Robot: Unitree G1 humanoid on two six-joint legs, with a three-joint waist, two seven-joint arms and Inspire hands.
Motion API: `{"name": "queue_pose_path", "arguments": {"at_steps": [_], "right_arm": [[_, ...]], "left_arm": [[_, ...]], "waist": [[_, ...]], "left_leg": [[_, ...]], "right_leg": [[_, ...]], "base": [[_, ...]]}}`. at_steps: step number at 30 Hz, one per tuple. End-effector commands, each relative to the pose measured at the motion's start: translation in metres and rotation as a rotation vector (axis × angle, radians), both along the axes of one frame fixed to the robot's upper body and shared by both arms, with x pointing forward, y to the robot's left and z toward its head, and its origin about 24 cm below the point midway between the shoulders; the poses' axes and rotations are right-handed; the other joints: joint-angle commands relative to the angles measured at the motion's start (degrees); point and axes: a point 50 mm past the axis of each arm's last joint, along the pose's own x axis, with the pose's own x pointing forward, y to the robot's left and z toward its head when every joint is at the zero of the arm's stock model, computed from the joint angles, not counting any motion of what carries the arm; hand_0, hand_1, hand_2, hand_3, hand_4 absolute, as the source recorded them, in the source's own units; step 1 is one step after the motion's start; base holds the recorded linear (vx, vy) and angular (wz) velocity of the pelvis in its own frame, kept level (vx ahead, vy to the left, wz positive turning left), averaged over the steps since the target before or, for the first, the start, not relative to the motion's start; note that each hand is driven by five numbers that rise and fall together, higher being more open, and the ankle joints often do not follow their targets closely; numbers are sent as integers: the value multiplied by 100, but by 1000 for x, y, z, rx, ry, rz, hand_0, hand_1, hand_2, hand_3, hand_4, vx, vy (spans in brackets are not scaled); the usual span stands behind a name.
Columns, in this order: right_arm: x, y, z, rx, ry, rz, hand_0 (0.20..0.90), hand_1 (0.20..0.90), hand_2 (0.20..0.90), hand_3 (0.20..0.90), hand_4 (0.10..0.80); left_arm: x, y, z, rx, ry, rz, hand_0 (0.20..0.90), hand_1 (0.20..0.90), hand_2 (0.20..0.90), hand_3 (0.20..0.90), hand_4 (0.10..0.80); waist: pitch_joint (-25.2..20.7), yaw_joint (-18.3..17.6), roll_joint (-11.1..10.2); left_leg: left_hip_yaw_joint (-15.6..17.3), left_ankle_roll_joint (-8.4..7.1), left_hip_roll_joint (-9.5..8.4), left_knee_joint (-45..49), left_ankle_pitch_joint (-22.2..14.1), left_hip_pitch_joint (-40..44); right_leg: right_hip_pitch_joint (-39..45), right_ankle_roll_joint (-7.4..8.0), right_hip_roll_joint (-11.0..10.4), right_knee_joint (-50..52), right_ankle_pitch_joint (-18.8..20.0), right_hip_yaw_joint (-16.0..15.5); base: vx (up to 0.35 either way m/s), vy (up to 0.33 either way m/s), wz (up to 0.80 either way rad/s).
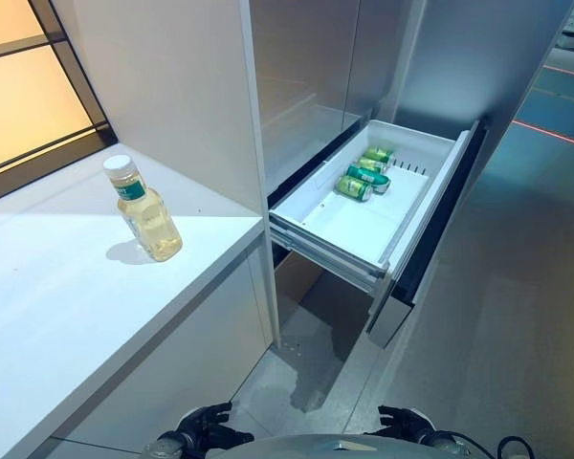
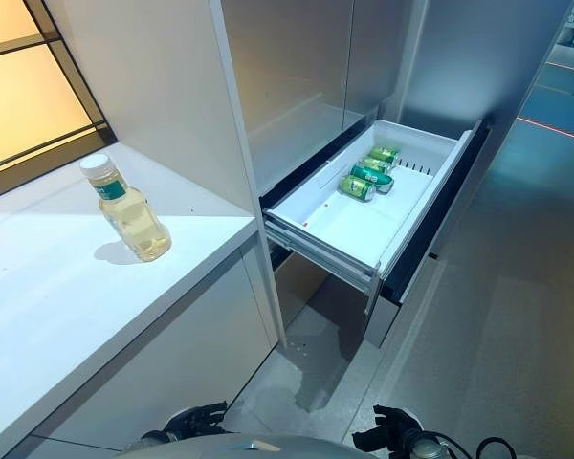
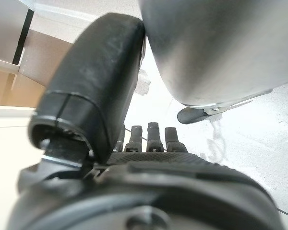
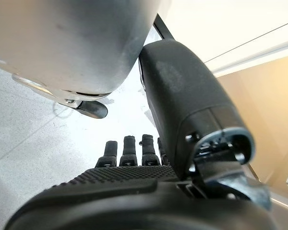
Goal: Put drinks into fridge and close the fridge
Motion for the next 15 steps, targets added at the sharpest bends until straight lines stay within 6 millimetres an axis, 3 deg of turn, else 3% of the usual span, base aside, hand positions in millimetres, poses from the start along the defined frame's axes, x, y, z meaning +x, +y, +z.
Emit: {"name": "queue_pose_path", "arguments": {"at_steps": [1, 15], "right_arm": [[15, -1, 3, -12, -23, 61, 900, 900, 900, 900, 800], [16, 0, 3, -14, -18, 79, 900, 900, 900, 900, 800]], "left_arm": [[23, -6, 4, -25, -58, -41, 900, 900, 900, 900, 800], [30, -5, 7, -9, -94, -63, 900, 900, 900, 900, 800]], "waist": [[208, 94, 13], [209, 94, 20]], "left_leg": [[166, 431, -532, 227, -859, 135], [159, 430, -536, 232, -847, 121]], "right_leg": [[-197, 82, 197, 546, -447, -422], [-207, 83, 193, 561, -447, -435]], "base": [[0, 0, 0], [0, 0, 0]]}}
